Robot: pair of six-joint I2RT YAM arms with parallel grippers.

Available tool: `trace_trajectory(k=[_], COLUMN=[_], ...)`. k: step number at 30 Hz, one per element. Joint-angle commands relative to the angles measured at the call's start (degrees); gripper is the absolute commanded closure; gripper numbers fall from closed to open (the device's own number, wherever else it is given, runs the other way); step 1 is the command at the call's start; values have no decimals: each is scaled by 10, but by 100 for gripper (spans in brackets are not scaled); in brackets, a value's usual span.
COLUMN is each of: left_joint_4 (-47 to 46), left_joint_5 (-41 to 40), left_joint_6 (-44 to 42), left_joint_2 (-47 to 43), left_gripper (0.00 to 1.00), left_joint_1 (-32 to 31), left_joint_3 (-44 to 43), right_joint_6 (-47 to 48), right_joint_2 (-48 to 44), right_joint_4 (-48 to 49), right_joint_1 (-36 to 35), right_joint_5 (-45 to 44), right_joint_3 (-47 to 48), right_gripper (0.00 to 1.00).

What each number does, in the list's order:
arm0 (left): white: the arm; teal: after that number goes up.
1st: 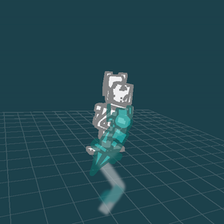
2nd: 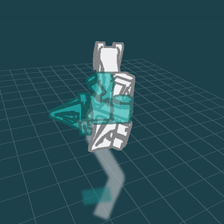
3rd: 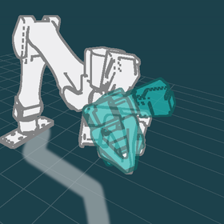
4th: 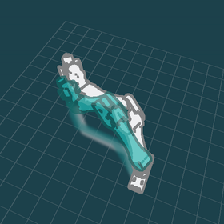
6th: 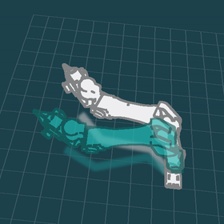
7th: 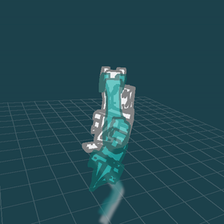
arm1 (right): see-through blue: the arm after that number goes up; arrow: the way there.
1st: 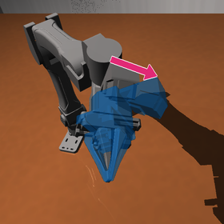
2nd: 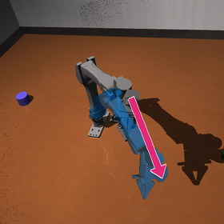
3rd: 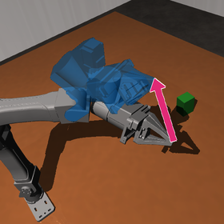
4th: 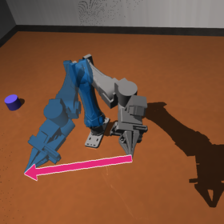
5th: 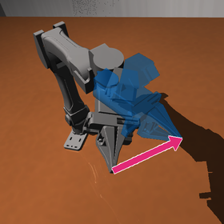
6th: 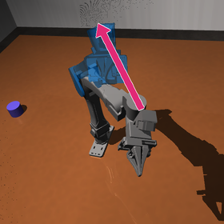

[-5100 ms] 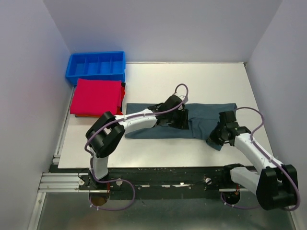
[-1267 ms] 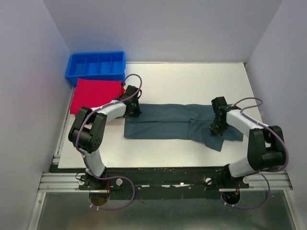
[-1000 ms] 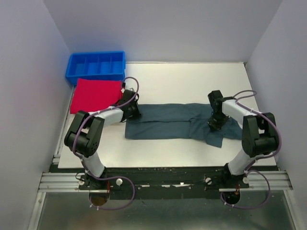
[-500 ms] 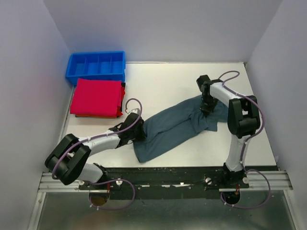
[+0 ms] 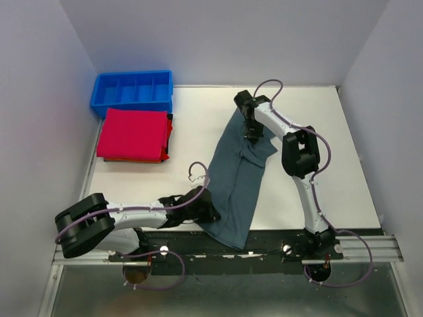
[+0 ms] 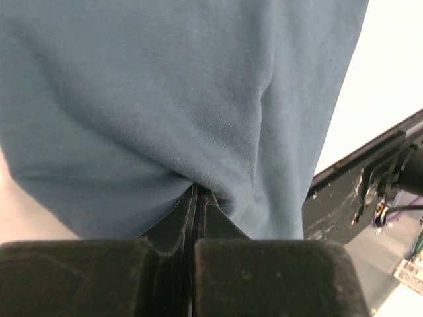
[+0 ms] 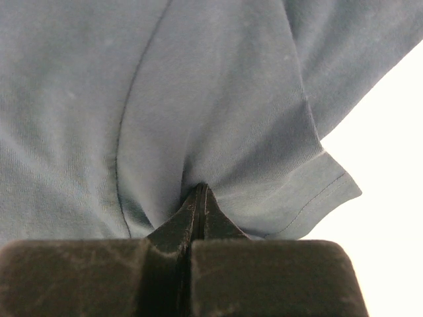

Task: Fold and stack the t-shirts
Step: Rotate the tshirt 90 degrees

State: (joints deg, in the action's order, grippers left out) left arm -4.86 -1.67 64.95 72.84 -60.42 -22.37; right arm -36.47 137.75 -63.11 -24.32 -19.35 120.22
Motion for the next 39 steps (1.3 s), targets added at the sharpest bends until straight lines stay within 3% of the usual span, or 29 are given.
trace_trajectory(k=[1,10,14,17,22,26,29,31,34,39], left_joint_4=[57,32,102,142,168,195,161,125,98,92], left_joint_5=[-19,-20,-53,-62,-26,-20,-10,16,62,83], left_joint_6=[63,102,65,20,-72,-152,-179,-181,-181,-209], left_joint_2=[19,59,30,-8,-71,-64,-31,4,90,216], left_gripper=[100,100,100,100,100,99,100,100,100,100], left_joint_1=[-72,-133,-130,-91,29,128,176,217,248,259], left_joint_3=[3,-29,-70,-100,-141,-217,-250,-269,-315,-415], right_joint_6=[26,45,47,63,86,84,86,74,56,71], right_joint_2=[19,47,63,52,28,-51,-125,-146,-174,-293], right_joint_4=[49,15,1,20,40,112,207,221,205,330], right_joint_1=[-6,4,30,43,53,52,52,53,51,42], right_joint_5=[88,-9,-10,10,42,82,114,101,85,108], right_joint_3=[-3,91,111,102,106,-4,-123,-157,-192,-361], right_gripper=[99,99,99,99,91,99,99,99,99,99])
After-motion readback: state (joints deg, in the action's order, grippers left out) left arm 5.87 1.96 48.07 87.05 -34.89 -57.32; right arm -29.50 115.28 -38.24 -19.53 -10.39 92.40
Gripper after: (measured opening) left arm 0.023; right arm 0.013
